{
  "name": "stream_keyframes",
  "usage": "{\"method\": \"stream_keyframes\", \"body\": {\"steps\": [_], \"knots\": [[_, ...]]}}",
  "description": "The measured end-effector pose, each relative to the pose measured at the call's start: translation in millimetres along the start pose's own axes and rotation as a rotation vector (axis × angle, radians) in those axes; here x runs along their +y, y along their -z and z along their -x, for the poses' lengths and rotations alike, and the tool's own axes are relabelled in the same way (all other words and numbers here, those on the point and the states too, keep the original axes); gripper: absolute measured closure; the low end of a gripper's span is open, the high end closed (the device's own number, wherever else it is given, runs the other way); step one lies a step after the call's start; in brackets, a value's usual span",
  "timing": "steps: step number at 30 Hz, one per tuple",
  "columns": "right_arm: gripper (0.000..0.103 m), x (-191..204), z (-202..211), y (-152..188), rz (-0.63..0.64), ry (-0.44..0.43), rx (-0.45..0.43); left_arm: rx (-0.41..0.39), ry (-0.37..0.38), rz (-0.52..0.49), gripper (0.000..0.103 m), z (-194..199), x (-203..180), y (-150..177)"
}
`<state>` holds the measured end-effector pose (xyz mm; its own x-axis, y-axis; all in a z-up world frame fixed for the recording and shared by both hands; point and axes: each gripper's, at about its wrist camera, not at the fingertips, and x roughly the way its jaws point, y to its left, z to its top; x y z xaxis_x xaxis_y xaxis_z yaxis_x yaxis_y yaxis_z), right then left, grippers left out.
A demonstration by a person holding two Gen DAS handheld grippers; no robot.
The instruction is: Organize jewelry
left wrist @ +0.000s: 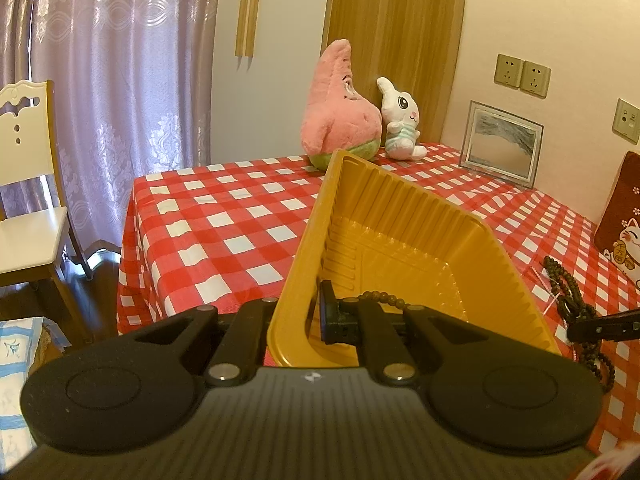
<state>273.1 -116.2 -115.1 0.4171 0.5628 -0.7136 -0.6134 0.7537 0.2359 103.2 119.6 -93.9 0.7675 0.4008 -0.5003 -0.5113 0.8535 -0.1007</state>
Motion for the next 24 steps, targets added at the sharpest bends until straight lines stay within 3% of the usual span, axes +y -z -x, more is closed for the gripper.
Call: {"method": "stream_keyframes", "body": {"steps": [9,14,24], "knots": [[0.067,5,-35,-4,0.107,0.06,0.027,-0.001,0.001,0.001,0.096,0,0,0],[0.084,9,-52,-4,0.175,0.065,0.04,0.0,0.001,-0.001,0.096,0,0,0],[0.085,11,-58,-7,0.203,0.072,0.002,-0.001,0.001,-0.002,0.096,0,-1,-1]]}}
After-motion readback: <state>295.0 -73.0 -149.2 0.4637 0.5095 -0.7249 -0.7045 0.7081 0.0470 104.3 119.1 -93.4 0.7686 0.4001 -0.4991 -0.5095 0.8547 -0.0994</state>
